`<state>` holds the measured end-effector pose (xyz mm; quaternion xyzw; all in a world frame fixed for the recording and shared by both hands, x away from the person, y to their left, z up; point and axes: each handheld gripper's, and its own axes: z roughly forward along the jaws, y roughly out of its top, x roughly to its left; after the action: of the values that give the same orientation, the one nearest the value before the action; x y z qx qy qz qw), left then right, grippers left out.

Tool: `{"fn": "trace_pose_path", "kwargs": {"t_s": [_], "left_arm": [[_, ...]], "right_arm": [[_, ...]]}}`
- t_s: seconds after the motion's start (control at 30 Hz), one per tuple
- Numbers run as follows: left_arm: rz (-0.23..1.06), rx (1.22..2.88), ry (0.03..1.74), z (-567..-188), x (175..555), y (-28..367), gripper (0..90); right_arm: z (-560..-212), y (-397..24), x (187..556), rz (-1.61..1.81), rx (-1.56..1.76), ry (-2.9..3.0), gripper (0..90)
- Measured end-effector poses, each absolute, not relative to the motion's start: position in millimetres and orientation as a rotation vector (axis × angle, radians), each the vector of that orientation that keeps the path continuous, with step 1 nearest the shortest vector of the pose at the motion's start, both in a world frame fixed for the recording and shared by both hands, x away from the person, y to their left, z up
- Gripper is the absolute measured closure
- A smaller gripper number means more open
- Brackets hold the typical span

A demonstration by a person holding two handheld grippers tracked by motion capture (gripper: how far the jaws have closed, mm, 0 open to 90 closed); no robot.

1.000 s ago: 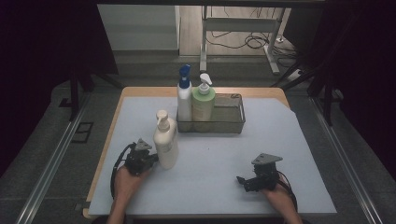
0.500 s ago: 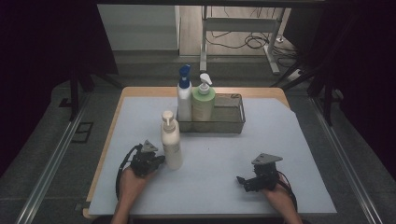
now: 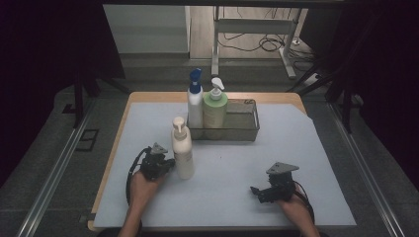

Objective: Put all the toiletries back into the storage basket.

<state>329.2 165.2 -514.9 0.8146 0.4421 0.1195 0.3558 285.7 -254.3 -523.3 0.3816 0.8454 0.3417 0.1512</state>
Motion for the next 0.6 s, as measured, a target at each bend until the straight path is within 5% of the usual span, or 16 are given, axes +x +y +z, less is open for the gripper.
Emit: {"fn": "trace_pose_path", "kwargs": {"t_s": [0.6], "left_arm": [[0.277, 2.104, 1.089, -516.9, 335.8, 139.9, 89.3]], "right_arm": [[-523.3, -254.3, 285.7, 0.981, 1.096, 2.427, 0.0]]}}
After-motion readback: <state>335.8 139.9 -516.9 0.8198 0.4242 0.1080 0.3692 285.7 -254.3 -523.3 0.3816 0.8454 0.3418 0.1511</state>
